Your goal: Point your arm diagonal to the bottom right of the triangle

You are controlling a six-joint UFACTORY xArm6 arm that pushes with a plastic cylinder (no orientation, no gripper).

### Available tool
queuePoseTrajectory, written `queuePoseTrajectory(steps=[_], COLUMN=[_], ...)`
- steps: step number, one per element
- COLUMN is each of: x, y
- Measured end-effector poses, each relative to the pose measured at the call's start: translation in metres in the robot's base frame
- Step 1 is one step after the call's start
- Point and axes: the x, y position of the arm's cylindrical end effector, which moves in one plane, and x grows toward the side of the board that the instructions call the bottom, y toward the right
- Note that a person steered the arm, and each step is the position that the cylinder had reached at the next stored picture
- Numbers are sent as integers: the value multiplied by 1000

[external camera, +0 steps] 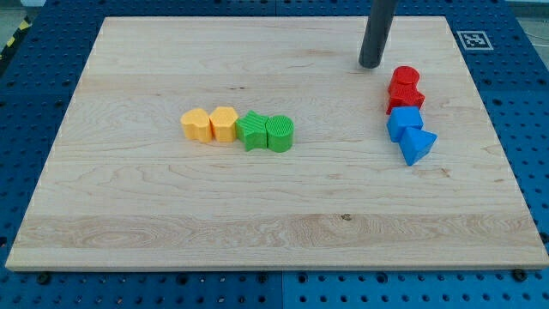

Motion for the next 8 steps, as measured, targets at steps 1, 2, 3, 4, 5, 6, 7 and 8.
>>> queuePoseTrajectory(steps=[1, 2, 3, 4, 5, 6, 7, 8], x=[-8, -13, -22, -28, -28, -28, -27, -6], y=[2, 3, 24, 52, 84, 113, 152, 165])
